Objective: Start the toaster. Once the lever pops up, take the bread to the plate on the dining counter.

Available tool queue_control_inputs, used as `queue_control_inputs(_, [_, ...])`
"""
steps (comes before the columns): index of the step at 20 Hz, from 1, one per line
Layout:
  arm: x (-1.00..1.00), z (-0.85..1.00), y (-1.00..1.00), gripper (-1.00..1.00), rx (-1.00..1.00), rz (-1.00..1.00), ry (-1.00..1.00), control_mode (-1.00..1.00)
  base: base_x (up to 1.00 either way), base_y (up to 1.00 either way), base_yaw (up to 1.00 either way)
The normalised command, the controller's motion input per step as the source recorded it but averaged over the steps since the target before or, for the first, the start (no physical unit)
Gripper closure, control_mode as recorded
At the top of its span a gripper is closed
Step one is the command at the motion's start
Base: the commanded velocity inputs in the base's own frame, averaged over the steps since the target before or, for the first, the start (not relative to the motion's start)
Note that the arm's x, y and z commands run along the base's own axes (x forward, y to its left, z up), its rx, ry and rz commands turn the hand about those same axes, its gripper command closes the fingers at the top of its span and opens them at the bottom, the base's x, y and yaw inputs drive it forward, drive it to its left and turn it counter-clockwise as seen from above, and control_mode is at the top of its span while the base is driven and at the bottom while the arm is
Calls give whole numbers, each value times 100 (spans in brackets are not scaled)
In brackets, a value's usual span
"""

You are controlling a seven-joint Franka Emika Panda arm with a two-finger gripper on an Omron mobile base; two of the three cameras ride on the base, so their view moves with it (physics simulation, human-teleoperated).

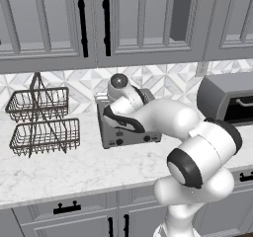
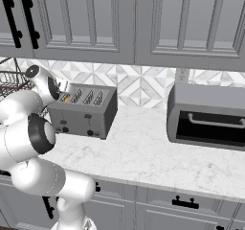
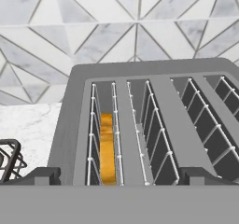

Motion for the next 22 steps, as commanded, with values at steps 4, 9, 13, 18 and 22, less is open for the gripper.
queue_control_inputs(4, [0,0,0,-100,0,0,0,-100,0,0,0])
queue_control_inputs(9, [0,0,0,-100,0,0,0,-100,0,0,0])
queue_control_inputs(13, [0,0,0,-100,0,0,0,-100,0,0,0])
queue_control_inputs(18, [0,0,0,-100,0,0,0,-100,0,0,0])
queue_control_inputs(22, [0,0,0,-100,0,0,0,-100,0,0,0])
